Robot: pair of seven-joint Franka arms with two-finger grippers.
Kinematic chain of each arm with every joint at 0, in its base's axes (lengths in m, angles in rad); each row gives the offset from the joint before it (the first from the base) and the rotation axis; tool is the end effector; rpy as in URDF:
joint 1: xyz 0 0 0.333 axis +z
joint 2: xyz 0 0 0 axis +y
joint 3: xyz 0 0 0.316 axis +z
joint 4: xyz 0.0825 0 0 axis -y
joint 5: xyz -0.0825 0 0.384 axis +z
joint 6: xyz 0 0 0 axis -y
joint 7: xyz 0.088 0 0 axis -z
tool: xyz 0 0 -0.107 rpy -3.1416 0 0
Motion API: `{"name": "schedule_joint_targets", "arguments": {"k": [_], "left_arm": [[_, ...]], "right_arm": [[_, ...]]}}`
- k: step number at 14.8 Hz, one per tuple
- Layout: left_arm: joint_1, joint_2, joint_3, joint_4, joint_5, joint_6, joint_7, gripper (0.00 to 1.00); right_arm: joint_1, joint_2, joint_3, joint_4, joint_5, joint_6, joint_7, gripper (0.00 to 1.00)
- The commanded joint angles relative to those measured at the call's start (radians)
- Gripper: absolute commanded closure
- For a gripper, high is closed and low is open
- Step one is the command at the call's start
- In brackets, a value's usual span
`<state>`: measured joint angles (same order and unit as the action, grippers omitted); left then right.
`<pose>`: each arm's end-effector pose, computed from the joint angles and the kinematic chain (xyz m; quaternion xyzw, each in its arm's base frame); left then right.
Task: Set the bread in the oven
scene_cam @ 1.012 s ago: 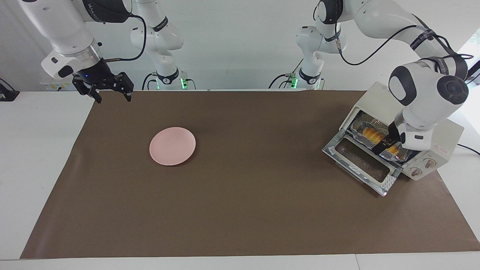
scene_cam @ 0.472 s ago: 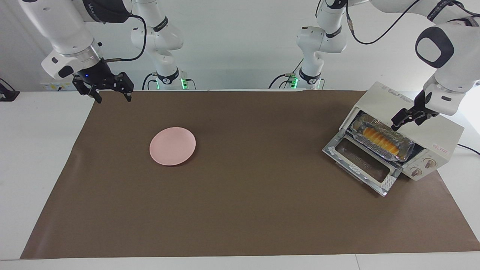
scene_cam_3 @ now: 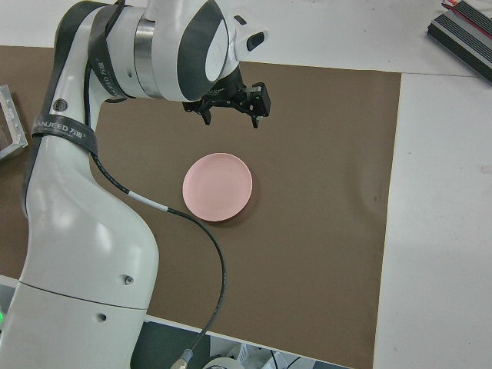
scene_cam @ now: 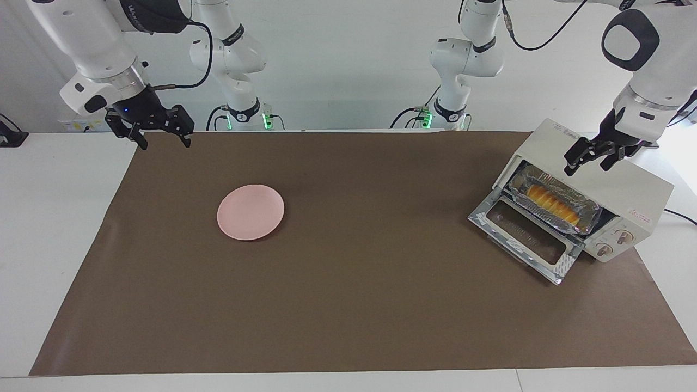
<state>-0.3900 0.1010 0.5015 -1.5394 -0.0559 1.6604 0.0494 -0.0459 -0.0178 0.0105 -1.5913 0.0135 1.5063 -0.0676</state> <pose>0.5881 0.0462 0.5963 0.9994 0.0316 0.0165 0.0023 0.5414 -0.0176 0.6192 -0.9993 -0.0163 0.0332 0.0084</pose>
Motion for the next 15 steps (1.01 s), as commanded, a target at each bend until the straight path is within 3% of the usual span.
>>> {"name": "schedule_joint_targets", "arguments": {"k": [1, 5, 9, 15], "left_arm": [[-0.030, -0.009, 0.005, -0.002, -0.001, -0.018, 0.001, 0.00], [0.020, -0.009, -0.069, 0.001, -0.001, -0.019, 0.001, 0.00], [0.291, -0.024, -0.381, -0.008, 0.007, -0.050, -0.002, 0.00], [0.306, -0.092, -0.409, -0.128, 0.010, -0.070, -0.005, 0.00]], "right_arm": [[-0.012, -0.013, 0.009, -0.012, -0.001, -0.008, 0.003, 0.00], [-0.012, -0.013, 0.009, -0.012, -0.001, -0.008, 0.003, 0.00], [-0.012, -0.013, 0.009, -0.012, -0.003, -0.008, 0.003, 0.00], [-0.012, -0.013, 0.009, -0.012, -0.003, -0.008, 0.003, 0.00]]}}
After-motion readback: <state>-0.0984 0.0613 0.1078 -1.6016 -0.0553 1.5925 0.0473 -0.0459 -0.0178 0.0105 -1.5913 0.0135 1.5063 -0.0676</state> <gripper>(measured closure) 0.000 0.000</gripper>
